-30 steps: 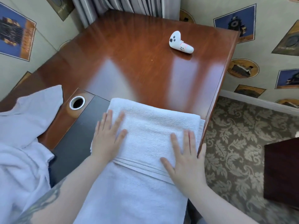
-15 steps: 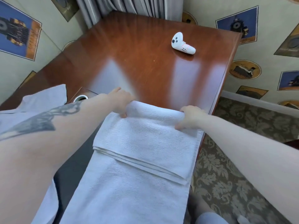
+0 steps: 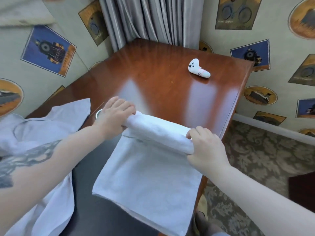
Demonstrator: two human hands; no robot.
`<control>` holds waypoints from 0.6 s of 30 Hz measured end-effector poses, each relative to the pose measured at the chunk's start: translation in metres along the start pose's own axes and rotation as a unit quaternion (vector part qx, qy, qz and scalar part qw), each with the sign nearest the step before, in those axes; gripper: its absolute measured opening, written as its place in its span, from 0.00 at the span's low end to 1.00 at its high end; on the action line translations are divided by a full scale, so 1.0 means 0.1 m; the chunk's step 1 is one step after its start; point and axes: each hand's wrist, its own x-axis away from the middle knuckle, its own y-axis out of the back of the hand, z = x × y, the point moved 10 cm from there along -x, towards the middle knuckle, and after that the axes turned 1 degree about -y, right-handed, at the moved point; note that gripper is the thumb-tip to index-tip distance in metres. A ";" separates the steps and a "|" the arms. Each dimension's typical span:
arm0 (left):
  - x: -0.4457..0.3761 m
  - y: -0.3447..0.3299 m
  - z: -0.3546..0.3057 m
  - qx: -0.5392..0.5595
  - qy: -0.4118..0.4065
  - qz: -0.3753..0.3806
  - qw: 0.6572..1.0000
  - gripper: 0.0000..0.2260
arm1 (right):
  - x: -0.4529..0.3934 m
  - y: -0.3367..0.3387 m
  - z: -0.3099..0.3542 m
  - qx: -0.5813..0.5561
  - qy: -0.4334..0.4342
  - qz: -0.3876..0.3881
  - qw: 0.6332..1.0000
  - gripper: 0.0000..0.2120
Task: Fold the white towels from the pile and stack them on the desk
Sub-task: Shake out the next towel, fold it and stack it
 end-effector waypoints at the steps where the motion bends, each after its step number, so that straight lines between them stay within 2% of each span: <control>1: 0.14 0.06 -0.03 0.007 -0.013 -0.002 1.000 0.22 | 0.14 0.04 0.12 -0.008 0.013 -0.007 1.000 0.16; 4: 0.59 0.25 -0.16 0.005 -0.063 0.001 0.998 0.29 | 0.59 0.13 0.55 -0.012 0.060 -0.017 0.998 0.22; 9: 1.26 0.16 -0.31 -0.062 -0.107 0.056 0.991 0.42 | 1.20 -0.22 1.15 -0.003 0.127 0.052 0.991 0.27; 12: 1.61 -0.04 -0.44 -0.086 -0.101 0.066 0.989 0.40 | 1.47 -0.59 1.28 0.038 0.144 0.084 0.985 0.29; 15: 1.84 -0.21 -0.45 -0.115 -0.047 0.062 0.990 0.36 | 1.54 -0.73 1.28 0.048 0.140 0.088 0.985 0.28; 18: 2.02 -0.37 -0.52 -0.122 -0.011 0.092 0.988 0.32 | 1.59 -0.79 1.25 0.052 0.133 0.136 0.980 0.28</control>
